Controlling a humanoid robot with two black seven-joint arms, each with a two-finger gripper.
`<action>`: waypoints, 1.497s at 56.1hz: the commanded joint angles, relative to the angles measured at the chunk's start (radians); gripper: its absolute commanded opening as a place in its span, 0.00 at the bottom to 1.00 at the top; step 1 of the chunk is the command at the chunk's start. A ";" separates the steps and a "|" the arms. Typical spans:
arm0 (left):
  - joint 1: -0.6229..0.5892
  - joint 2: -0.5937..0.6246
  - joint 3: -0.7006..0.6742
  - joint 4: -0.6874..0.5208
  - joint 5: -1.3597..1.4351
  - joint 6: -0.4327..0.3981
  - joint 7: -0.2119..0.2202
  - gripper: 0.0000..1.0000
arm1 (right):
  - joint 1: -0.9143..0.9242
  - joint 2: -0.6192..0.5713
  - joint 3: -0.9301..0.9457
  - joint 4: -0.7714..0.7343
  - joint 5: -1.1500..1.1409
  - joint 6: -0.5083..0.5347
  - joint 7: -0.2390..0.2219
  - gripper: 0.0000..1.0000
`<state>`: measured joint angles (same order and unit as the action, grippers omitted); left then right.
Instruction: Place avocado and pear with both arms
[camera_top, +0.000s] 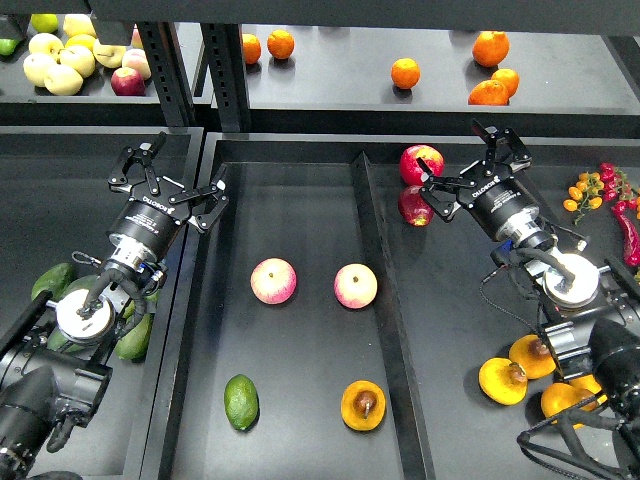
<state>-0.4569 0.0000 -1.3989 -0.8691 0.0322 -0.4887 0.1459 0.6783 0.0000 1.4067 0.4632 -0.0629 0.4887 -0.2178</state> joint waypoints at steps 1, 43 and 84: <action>0.000 0.000 0.000 -0.002 0.000 0.000 0.004 1.00 | 0.000 0.000 0.000 0.000 0.000 0.000 0.000 1.00; -0.005 0.000 -0.002 0.009 0.002 0.000 0.135 1.00 | 0.001 0.000 0.005 0.000 0.000 0.000 0.000 1.00; -0.206 0.132 0.417 0.068 -0.021 0.000 0.343 0.93 | 0.010 0.000 0.069 -0.001 0.002 0.000 0.002 1.00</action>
<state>-0.5813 0.0320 -1.1511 -0.8216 0.0185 -0.4887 0.4788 0.6878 0.0000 1.4600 0.4631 -0.0612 0.4887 -0.2162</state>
